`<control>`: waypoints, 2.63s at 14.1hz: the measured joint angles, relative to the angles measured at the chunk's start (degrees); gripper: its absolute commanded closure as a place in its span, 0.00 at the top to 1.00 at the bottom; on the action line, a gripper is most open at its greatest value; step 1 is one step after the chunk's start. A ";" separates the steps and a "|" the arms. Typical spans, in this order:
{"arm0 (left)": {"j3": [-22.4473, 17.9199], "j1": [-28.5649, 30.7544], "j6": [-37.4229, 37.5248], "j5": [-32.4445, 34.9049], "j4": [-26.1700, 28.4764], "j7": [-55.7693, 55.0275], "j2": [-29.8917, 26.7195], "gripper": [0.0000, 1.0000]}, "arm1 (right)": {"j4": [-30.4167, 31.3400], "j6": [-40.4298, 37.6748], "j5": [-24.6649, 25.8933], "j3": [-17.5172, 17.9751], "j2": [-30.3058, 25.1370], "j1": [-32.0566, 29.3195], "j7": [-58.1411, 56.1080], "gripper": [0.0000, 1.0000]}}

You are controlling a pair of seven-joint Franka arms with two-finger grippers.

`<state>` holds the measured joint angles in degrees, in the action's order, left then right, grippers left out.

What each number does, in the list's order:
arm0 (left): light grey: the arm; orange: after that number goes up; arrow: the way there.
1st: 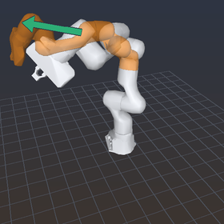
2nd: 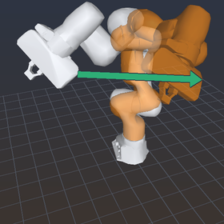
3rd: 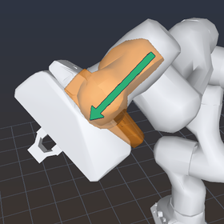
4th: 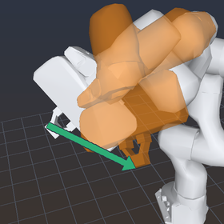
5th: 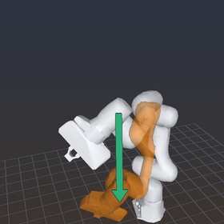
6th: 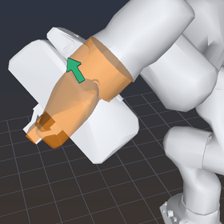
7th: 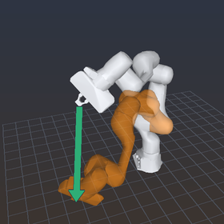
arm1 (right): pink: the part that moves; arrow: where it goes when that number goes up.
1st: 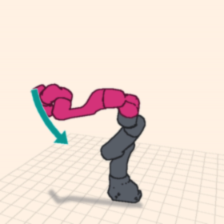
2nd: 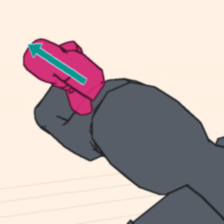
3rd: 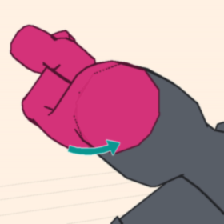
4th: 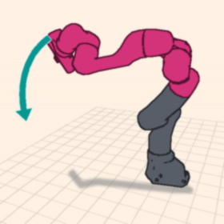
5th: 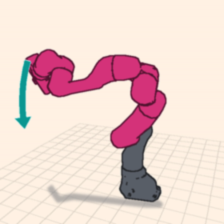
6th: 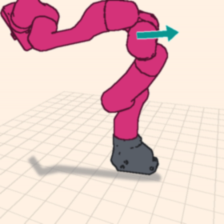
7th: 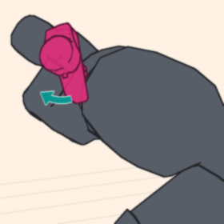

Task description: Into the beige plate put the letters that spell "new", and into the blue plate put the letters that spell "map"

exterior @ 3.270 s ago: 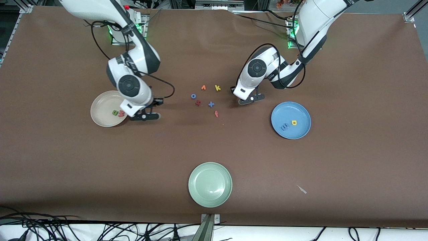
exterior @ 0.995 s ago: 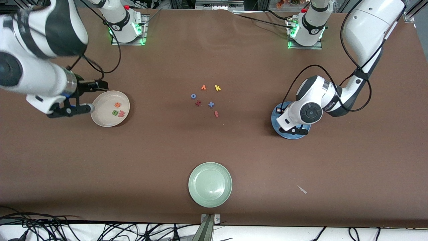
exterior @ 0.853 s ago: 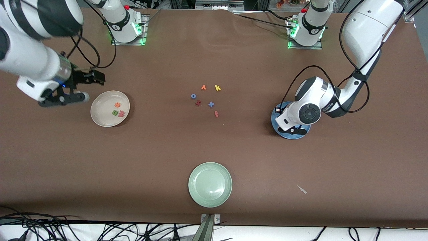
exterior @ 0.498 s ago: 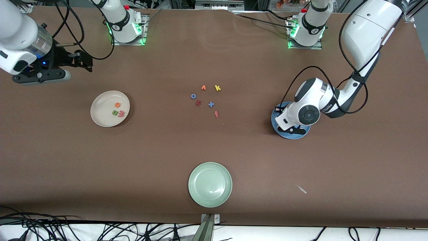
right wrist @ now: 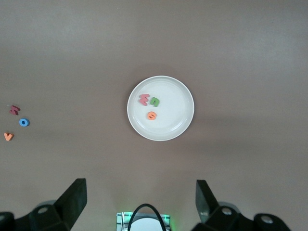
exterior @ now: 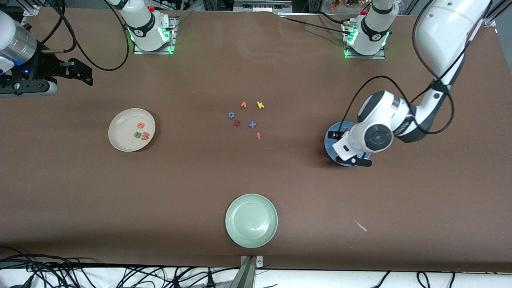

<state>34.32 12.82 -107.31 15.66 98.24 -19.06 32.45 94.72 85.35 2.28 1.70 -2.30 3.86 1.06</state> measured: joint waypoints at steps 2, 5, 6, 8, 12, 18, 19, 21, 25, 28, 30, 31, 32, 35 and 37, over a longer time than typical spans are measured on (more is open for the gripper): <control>0.12 0.05 5.23 0.00 -7.06 2.68 -1.33 1.00 | 0.00 0.48 0.00 -0.02 -0.08 -0.41 0.00 1.00; 0.86 0.31 13.71 -0.39 -17.86 7.84 -1.98 1.00 | 0.00 0.84 0.00 -0.03 -0.41 -1.42 -0.16 1.00; 1.15 0.53 16.49 -1.08 -21.51 8.83 -2.12 1.00 | 0.00 0.84 0.00 -0.02 -0.61 -1.48 -0.19 1.00; 1.06 1.36 19.56 -4.15 -27.41 10.35 -2.81 1.00 | 0.00 0.84 0.00 0.08 -1.01 -1.47 -0.19 1.00; -5.49 -1.29 20.64 -5.38 -30.06 10.76 -8.70 1.00 | 0.01 0.87 0.00 0.10 -1.29 -1.47 -0.19 1.00; -23.77 -8.85 12.63 -13.60 -19.42 11.46 -18.55 1.00 | 0.01 1.68 -0.74 0.07 -1.49 -1.49 -0.12 1.00; -26.07 -10.05 11.35 -13.84 -17.34 11.61 -20.43 1.00 | 0.01 1.75 -1.32 0.05 -1.49 -1.50 -0.05 1.00; -27.81 -11.25 10.49 -13.85 -12.26 11.65 -24.85 1.00 | 0.01 1.84 -2.26 0.04 -1.53 -1.50 0.80 1.00; -28.40 -12.72 7.09 -13.85 -2.53 13.65 -32.85 1.00 | 0.01 1.90 -2.28 0.04 -1.62 -1.50 1.21 1.00; -28.82 -13.61 6.06 -13.85 0.52 15.84 -35.33 1.00 | 0.02 1.82 -2.28 0.09 -1.59 -1.47 1.21 1.00; -29.61 -13.92 6.11 -13.85 0.96 16.21 -35.55 1.00 | 0.06 1.76 -2.28 0.10 -1.58 -1.47 1.21 1.00; -30.48 -14.56 6.17 -13.85 1.02 16.32 -35.55 1.00 | 0.08 1.74 -2.28 0.10 -1.58 -1.47 1.21 1.00; -31.25 -15.18 6.40 -13.85 1.05 16.39 -35.55 1.00 | 0.09 1.74 -2.28 0.10 -1.58 -1.47 1.21 1.00; -31.60 -15.42 9.34 -13.85 0.76 16.40 -35.54 1.00 | 0.09 1.74 -2.28 0.10 -1.58 -1.47 1.21 1.00; -31.69 -15.42 10.79 -13.85 0.26 16.40 -35.50 1.00 | 0.09 1.72 -2.28 0.09 -1.58 -1.47 1.21 1.00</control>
<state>2.63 -2.60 -96.52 1.81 98.50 -2.66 -3.05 94.81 87.07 0.00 1.79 -3.88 2.39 2.27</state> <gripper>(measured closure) 0.000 0.000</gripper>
